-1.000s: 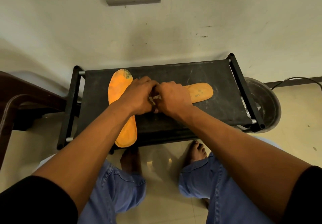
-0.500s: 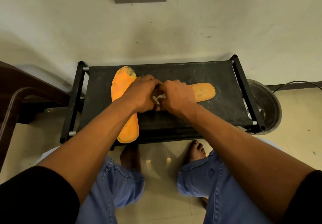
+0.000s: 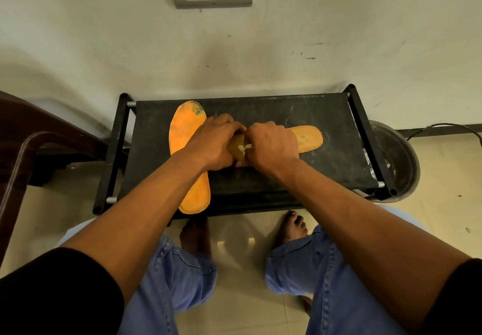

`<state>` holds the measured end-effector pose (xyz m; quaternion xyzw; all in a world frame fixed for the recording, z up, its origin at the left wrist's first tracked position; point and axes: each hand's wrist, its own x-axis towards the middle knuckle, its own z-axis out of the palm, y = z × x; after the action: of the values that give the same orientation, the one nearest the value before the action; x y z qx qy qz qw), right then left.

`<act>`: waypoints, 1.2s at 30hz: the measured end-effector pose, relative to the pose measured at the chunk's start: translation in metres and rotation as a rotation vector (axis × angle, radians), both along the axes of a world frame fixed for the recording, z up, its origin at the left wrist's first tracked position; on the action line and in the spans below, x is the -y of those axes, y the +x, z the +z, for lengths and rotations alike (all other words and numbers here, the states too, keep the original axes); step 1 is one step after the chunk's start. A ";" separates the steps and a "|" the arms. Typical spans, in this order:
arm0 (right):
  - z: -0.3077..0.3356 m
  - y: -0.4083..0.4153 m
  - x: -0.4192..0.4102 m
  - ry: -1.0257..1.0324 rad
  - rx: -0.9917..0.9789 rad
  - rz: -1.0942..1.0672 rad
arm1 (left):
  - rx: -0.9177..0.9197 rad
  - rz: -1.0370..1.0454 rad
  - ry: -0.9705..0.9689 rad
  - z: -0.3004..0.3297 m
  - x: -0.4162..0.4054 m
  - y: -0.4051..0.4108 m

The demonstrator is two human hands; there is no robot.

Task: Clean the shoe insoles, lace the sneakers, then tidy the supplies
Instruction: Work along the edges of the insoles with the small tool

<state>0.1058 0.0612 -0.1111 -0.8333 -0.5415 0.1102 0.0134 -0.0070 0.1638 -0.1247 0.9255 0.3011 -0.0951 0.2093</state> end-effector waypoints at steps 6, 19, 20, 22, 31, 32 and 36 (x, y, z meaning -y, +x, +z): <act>-0.001 0.006 -0.002 0.005 -0.105 -0.059 | 0.005 0.007 0.009 0.001 0.002 -0.002; 0.004 0.008 0.010 -0.030 -0.052 -0.082 | -0.009 0.005 0.007 0.004 0.003 -0.002; 0.003 0.005 0.011 -0.023 -0.102 -0.064 | -0.010 0.006 0.008 0.004 0.003 -0.002; 0.002 -0.002 0.016 -0.006 -0.117 -0.012 | -0.016 0.008 0.004 0.004 0.003 0.000; 0.000 0.021 0.026 -0.002 0.013 -0.163 | -0.027 -0.006 0.032 0.002 0.005 -0.001; -0.001 0.019 0.025 0.003 -0.032 -0.151 | -0.031 -0.004 0.037 0.001 0.005 0.000; -0.004 0.010 0.026 -0.016 -0.115 -0.060 | -0.050 0.001 0.035 -0.001 0.006 0.005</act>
<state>0.1159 0.0356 -0.1150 -0.8416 -0.5136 0.1619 0.0414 -0.0018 0.1580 -0.1253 0.9261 0.3085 -0.1129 0.1856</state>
